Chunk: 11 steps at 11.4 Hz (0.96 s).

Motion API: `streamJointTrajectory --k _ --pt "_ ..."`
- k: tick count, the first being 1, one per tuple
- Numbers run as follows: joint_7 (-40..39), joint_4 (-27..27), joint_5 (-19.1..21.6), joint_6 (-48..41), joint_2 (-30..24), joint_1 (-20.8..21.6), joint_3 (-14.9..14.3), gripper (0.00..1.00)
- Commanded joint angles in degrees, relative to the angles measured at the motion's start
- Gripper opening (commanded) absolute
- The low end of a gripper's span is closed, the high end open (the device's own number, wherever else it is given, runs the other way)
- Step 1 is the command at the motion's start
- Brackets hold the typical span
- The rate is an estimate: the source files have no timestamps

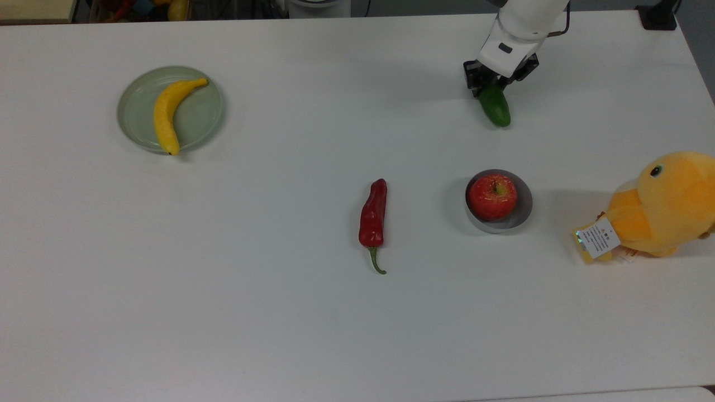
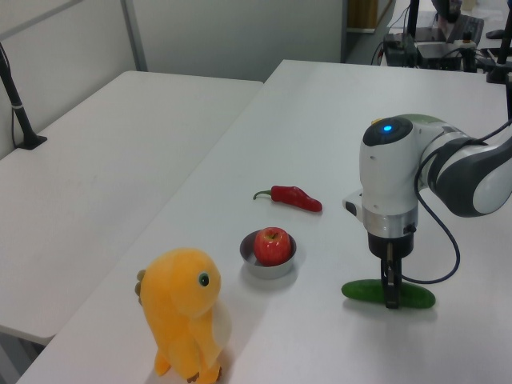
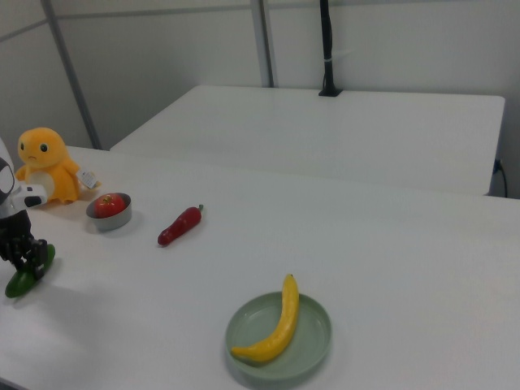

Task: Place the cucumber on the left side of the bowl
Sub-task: 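Lift the cucumber and carry it toward the metal bowl with the apple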

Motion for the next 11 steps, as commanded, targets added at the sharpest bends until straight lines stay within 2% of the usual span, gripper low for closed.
streamJointTrajectory --k 1,3,5,9,11 --pt "4.0 4.4 -0.8 3.5 -0.8 -0.4 -0.5 0.14" --pt "5.0 6.2 -1.5 10.6 -0.4 -1.2 -0.8 0.14" --pt "6.1 10.6 -3.5 13.4 2.5 -1.3 -1.5 0.15" --pt "13.8 16.6 -11.1 20.2 8.5 -2.1 -1.6 0.16" --pt "15.4 20.1 -13.2 20.4 11.3 -2.5 -1.6 0.16"
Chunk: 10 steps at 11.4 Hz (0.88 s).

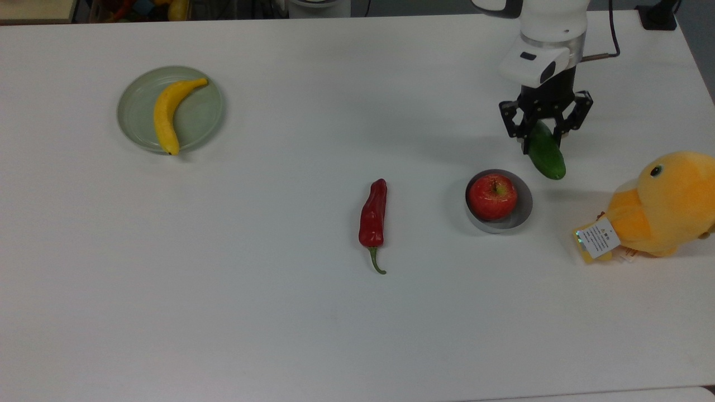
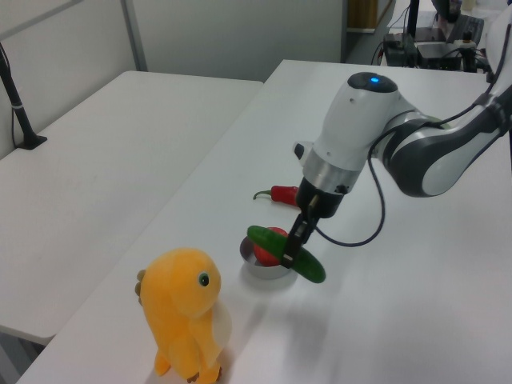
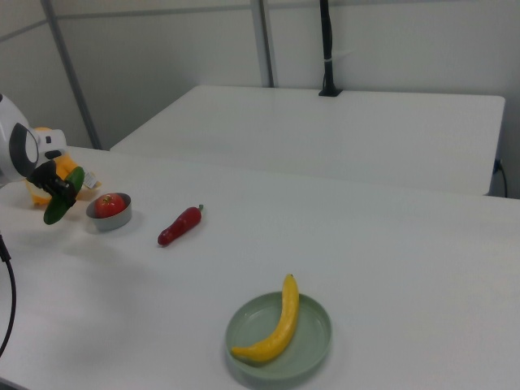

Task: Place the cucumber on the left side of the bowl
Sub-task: 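Lift the cucumber and carry it toward the metal bowl with the apple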

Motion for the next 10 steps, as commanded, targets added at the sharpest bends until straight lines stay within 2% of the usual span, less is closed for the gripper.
streamJointTrajectory --k 1,3,10 --pt "2.9 6.5 -3.2 0.7 5.0 -0.3 -0.3 0.16" --pt "3.0 6.7 -5.2 0.8 5.9 -0.3 -0.3 0.18" --pt "3.0 6.7 -6.3 3.7 7.3 0.7 0.0 0.22"
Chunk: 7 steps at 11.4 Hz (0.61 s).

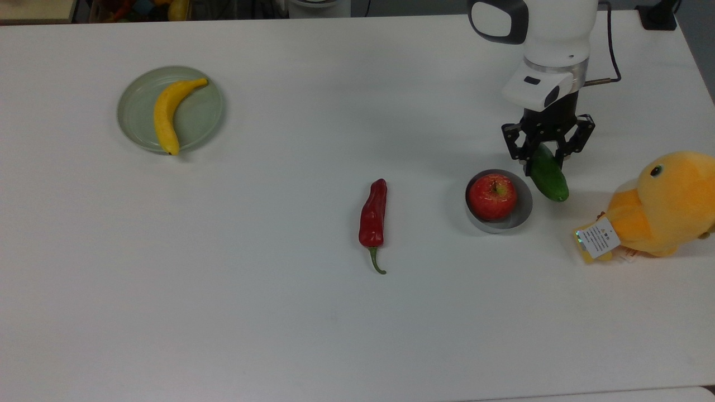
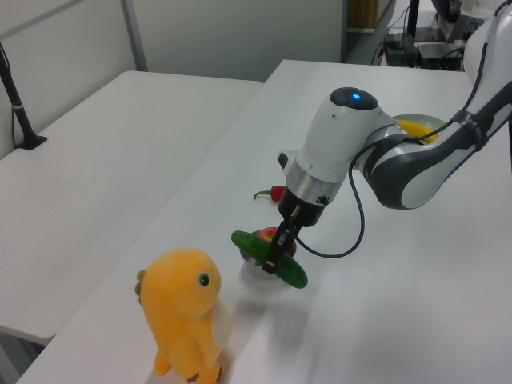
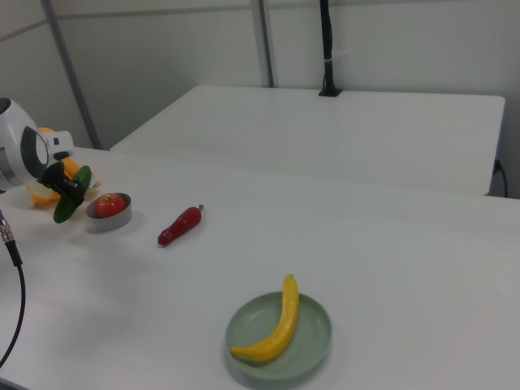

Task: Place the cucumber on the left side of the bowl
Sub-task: 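Lift the cucumber and carry it toward the metal bowl with the apple, then lower the cucumber beside the bowl and open the gripper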

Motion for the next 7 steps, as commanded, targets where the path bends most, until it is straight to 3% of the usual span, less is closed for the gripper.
streamJointTrajectory --k 1,6,7 --pt "1.7 1.0 -2.1 3.3 2.3 1.1 -0.2 0.23" --pt "1.7 1.3 -2.6 4.5 3.5 1.0 -0.2 0.25" --pt "1.7 1.3 -2.8 4.5 3.5 1.0 -0.2 0.31"
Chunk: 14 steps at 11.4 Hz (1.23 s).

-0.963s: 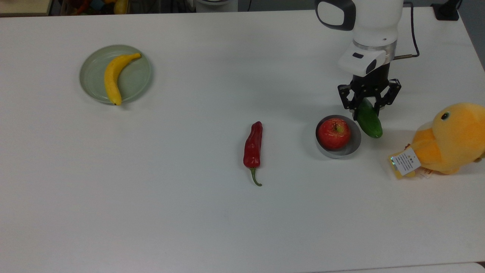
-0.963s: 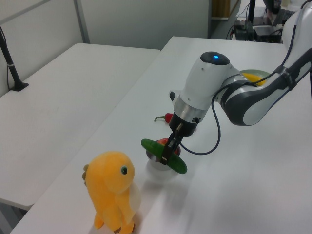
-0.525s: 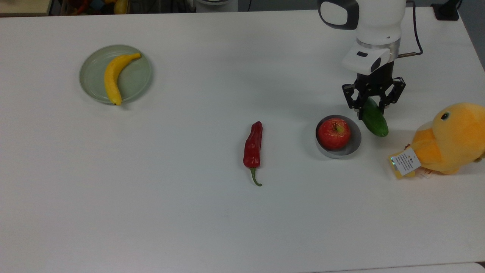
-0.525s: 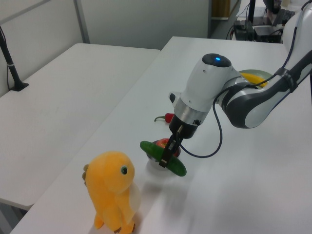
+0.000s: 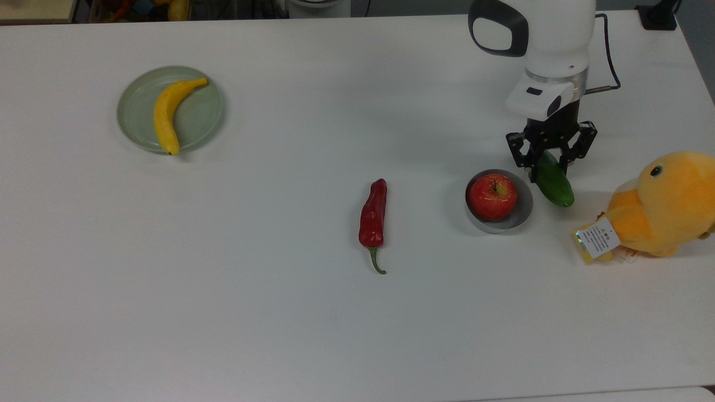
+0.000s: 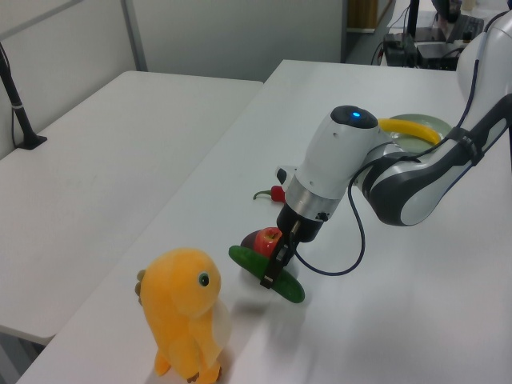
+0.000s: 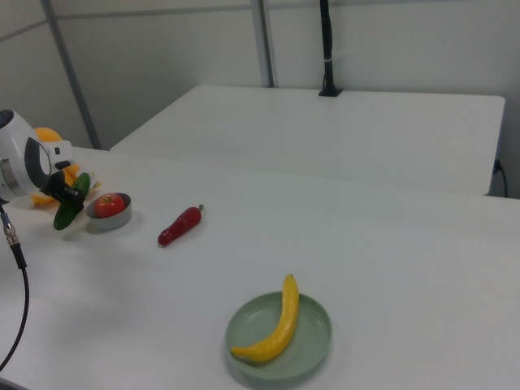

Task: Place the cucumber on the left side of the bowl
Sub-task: 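Lower the cucumber beside the bowl and open the gripper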

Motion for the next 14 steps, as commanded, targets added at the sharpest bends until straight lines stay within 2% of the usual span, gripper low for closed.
streamJointTrajectory --k 1,2,3,7,9,10,11,13,14 --pt "1.7 1.3 -1.9 0.8 0.8 0.3 -0.2 0.36" --pt "1.7 1.3 -2.0 0.8 0.8 0.3 -0.2 0.46" --pt "1.7 1.3 -2.1 0.8 0.8 0.2 -0.2 0.48" --pt "1.7 1.3 -2.2 0.8 0.6 0.0 -0.2 0.71" --pt "1.7 1.3 -2.2 0.7 0.4 -0.1 -0.2 0.76" --pt "1.7 1.3 -2.2 0.7 -0.1 -0.2 -0.2 0.84" --pt "1.6 1.3 -2.2 0.5 -1.1 -0.2 -0.2 1.0" --pt "1.4 -0.3 -1.9 -0.8 -5.4 -1.1 -0.4 1.0" --pt "1.2 -1.1 -1.9 -6.7 -8.5 -1.7 -0.4 1.0"
